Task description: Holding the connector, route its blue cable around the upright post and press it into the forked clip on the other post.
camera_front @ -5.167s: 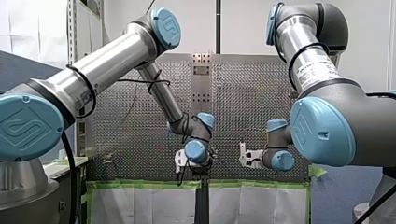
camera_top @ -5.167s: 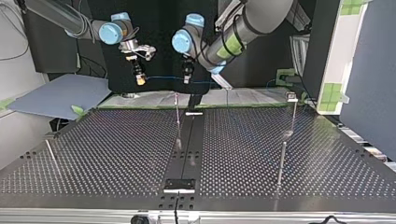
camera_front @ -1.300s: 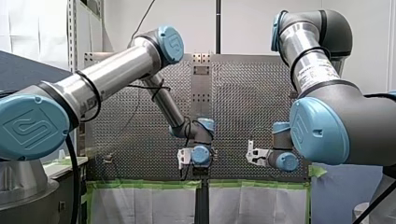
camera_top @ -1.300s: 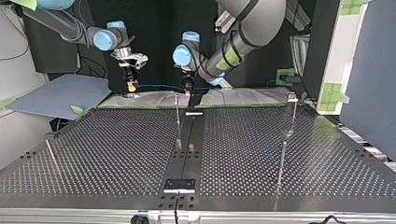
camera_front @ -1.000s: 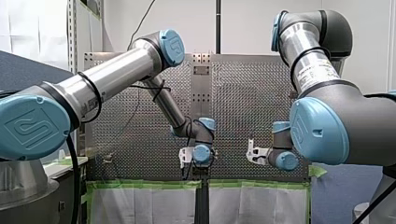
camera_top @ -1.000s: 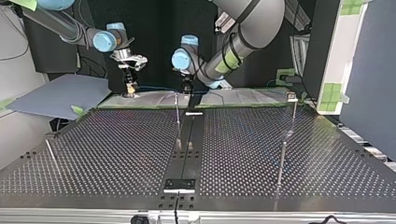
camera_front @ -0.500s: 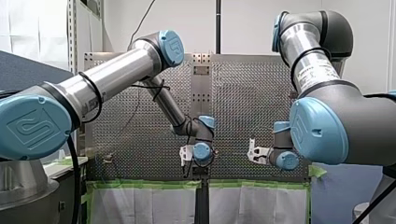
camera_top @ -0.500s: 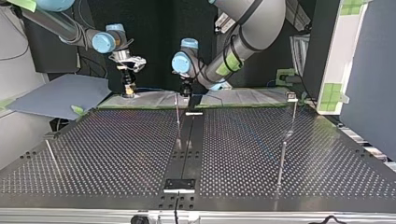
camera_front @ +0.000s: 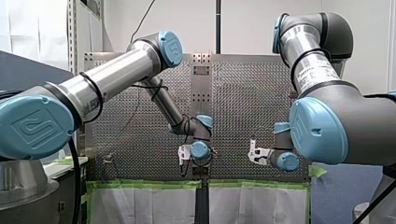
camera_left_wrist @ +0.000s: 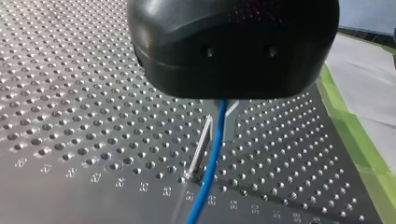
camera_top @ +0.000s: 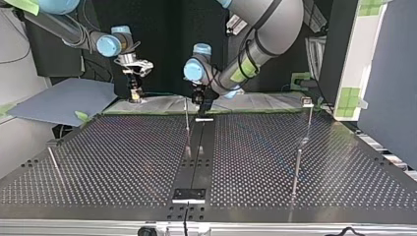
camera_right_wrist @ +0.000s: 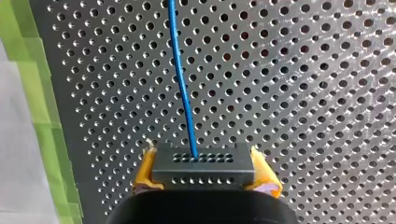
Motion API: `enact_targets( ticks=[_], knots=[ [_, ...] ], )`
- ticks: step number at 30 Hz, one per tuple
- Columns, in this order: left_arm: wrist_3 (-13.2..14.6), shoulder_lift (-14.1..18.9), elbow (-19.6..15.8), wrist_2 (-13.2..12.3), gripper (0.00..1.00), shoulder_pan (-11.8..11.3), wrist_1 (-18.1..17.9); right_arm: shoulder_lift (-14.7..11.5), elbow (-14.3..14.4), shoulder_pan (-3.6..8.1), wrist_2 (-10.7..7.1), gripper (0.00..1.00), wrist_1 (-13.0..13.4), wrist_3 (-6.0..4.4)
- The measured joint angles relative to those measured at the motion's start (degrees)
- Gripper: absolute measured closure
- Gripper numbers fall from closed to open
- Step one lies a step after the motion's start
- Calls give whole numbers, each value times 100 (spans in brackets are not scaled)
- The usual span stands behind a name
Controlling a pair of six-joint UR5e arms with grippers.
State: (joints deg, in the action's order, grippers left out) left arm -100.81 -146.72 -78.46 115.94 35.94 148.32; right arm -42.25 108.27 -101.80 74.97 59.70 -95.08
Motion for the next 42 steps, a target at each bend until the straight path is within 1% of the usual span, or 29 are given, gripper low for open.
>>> enact_targets(
  ticks=[7,11,17,21,28,31,35,38,42],
  knots=[
    [-4,0,92,-152,100,-86,66,16,-72,45,46,100,-8,-32],
    [-7,-2,130,-223,100,-121,105,24,-160,65,78,100,-61,-58],
    [-12,-3,143,-280,100,-163,134,33,-289,69,107,100,-134,-64],
    [-14,-1,153,-368,100,-198,136,40,-355,81,133,100,-154,-65],
    [-9,0,159,-255,100,-271,137,57,-442,178,156,100,-191,-56],
    [-4,-2,177,-253,100,-300,137,80,-471,217,181,100,-196,-45],
    [2,0,206,-265,100,-326,153,189,-562,255,217,100,-224,-29],
    [6,0,216,-269,100,-344,166,294,-646,265,226,100,-287,-11],
    [8,-1,217,-274,100,-360,226,361,-711,275,229,100,-294,-8]
  ],
)
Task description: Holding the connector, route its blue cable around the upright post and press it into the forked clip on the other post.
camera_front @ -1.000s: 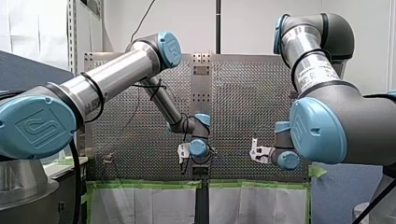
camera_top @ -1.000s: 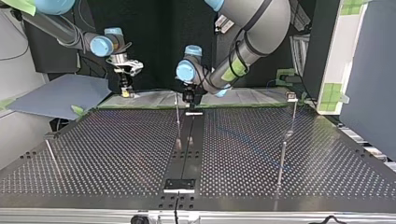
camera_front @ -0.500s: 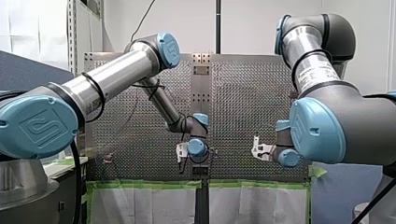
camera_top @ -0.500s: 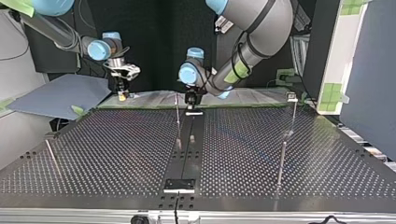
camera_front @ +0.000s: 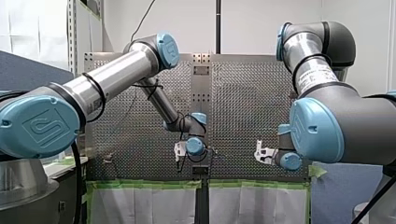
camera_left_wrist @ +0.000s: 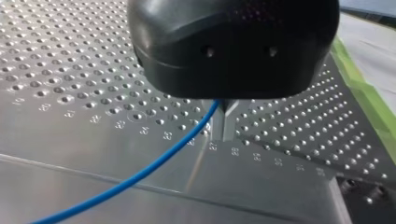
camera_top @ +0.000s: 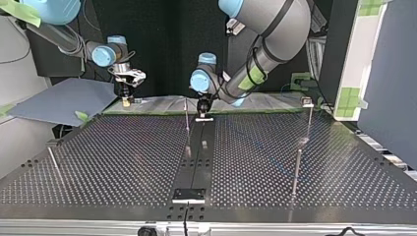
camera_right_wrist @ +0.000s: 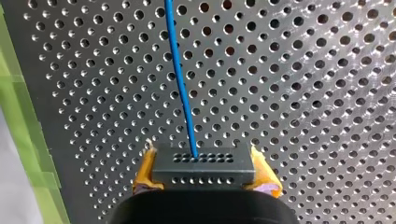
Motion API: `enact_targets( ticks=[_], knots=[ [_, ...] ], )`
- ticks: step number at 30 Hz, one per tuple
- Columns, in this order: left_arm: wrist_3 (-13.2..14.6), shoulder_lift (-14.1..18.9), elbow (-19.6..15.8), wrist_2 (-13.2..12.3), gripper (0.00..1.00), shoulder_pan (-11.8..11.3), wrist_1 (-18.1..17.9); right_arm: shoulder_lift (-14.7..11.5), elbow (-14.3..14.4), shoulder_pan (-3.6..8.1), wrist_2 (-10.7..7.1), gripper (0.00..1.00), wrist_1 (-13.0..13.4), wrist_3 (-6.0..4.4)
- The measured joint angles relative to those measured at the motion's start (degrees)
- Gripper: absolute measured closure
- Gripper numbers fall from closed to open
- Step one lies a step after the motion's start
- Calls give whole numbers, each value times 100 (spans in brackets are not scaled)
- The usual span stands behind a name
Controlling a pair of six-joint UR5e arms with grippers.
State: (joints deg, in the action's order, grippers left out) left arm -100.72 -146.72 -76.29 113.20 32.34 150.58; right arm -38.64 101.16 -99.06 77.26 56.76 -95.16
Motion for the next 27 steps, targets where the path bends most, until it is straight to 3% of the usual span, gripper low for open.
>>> enact_targets(
  ticks=[16,27],
  knots=[
    [-33,-181,58,17,100,37,197,65,-215,19,-16,100,18,-26],
    [-34,-209,169,12,100,-52,278,321,-438,29,-19,100,-283,26]
  ],
)
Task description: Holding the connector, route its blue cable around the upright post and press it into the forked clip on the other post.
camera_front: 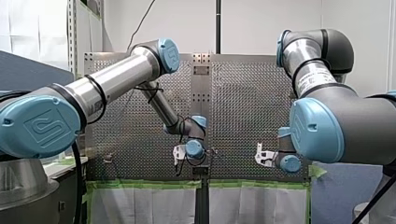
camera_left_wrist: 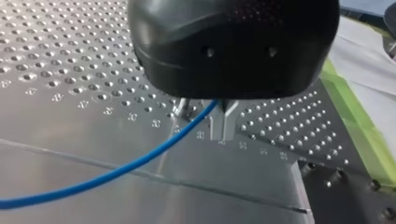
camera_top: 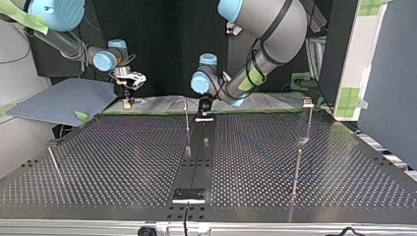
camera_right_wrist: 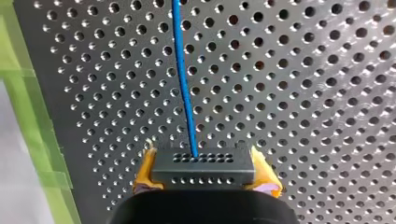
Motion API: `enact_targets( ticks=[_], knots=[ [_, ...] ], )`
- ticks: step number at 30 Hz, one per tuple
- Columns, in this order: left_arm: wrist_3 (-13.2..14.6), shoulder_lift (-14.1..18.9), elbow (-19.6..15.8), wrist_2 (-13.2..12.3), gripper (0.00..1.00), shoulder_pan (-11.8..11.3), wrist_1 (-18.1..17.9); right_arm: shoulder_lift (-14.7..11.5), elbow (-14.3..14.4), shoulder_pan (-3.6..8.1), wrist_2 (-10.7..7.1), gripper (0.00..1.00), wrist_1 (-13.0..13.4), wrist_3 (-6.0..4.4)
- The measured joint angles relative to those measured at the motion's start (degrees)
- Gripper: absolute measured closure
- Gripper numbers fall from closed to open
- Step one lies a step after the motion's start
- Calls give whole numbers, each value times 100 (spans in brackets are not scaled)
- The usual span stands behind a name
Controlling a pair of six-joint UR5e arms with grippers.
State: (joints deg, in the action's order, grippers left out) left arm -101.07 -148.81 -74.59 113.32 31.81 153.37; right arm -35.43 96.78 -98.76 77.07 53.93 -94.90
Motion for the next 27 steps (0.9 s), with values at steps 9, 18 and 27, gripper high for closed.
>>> enact_targets(
  ticks=[9,18,27],
  knots=[
    [-4,-1,113,-51,100,-61,22,11,-180,32,20,100,-150,-44],
    [-4,-1,191,-103,91,-122,68,12,-419,61,62,100,-337,-44],
    [205,7,193,-343,27,-60,144,12,-434,65,46,100,-352,-19]
  ],
)
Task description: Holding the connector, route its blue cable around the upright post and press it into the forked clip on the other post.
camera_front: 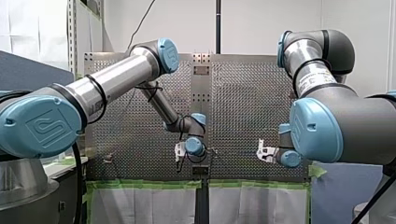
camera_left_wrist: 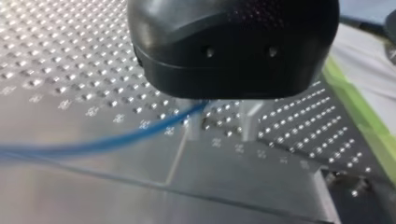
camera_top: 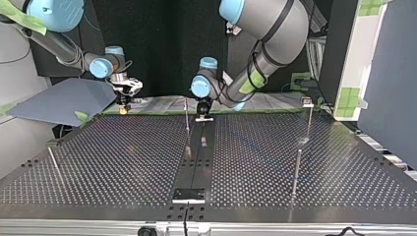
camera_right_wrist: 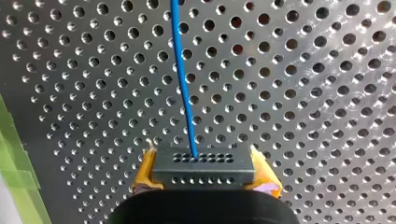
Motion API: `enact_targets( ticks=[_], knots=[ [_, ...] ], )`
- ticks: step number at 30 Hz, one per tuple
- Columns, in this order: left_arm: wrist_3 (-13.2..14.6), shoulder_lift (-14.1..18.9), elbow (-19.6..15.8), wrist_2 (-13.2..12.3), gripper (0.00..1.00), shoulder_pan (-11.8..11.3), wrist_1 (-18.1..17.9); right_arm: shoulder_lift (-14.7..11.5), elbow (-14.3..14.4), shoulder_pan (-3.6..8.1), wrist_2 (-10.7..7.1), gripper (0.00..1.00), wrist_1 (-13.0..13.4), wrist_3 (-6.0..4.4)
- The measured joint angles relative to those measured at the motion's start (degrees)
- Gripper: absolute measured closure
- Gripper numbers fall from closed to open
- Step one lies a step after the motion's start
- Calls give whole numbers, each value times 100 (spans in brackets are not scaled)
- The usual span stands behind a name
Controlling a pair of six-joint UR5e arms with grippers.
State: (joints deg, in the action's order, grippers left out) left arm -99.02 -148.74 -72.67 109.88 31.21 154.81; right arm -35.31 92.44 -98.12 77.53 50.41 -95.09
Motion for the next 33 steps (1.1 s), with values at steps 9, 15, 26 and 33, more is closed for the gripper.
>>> enact_targets(
  ticks=[9,15,26,33],
  knots=[
    [286,12,0,98,2,46,361,0,-1,-2,-9,100,-22,6],
    [453,124,-26,168,2,147,649,0,-1,-13,-12,100,-62,11],
    [489,295,-192,211,0,312,1059,1,-3,-7,-9,100,-144,16],
    [491,417,-326,202,0,400,1003,0,-2,-3,-2,100,-191,28]
  ],
)
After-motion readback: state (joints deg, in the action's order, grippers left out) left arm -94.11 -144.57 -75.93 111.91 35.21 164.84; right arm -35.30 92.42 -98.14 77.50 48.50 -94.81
